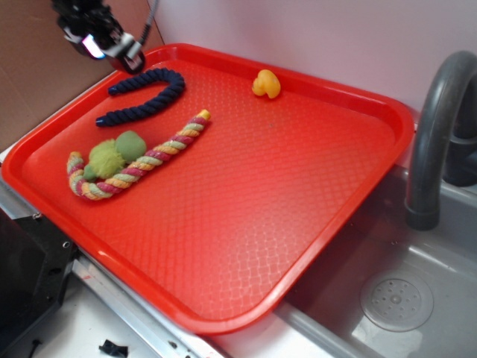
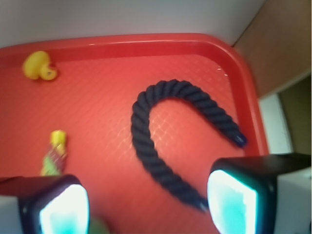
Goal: Grab the blue rope.
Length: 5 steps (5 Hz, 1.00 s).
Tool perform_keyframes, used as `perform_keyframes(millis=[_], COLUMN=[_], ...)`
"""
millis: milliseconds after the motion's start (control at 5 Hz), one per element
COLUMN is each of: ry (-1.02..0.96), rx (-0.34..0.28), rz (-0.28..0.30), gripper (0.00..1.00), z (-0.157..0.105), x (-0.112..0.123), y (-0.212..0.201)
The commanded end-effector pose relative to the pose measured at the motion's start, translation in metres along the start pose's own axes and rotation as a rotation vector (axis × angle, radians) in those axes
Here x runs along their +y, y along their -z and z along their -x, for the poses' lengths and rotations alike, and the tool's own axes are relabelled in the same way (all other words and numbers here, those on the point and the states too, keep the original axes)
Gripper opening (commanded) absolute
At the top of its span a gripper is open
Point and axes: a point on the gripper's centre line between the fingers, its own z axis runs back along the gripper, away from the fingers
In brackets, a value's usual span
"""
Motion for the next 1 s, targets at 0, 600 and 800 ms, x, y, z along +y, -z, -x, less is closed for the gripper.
perform_keyframes(millis=[0, 600, 800], ry=[0.080, 0.153, 0.171], rx=[0.030, 0.142, 0.153], rz=[-0.008, 0.029, 0.036], gripper=[1.00, 1.00, 0.00], z=[-0.012, -0.009, -0.008], x=[0.009, 0.002, -0.003], y=[0.036, 0.074, 0.077])
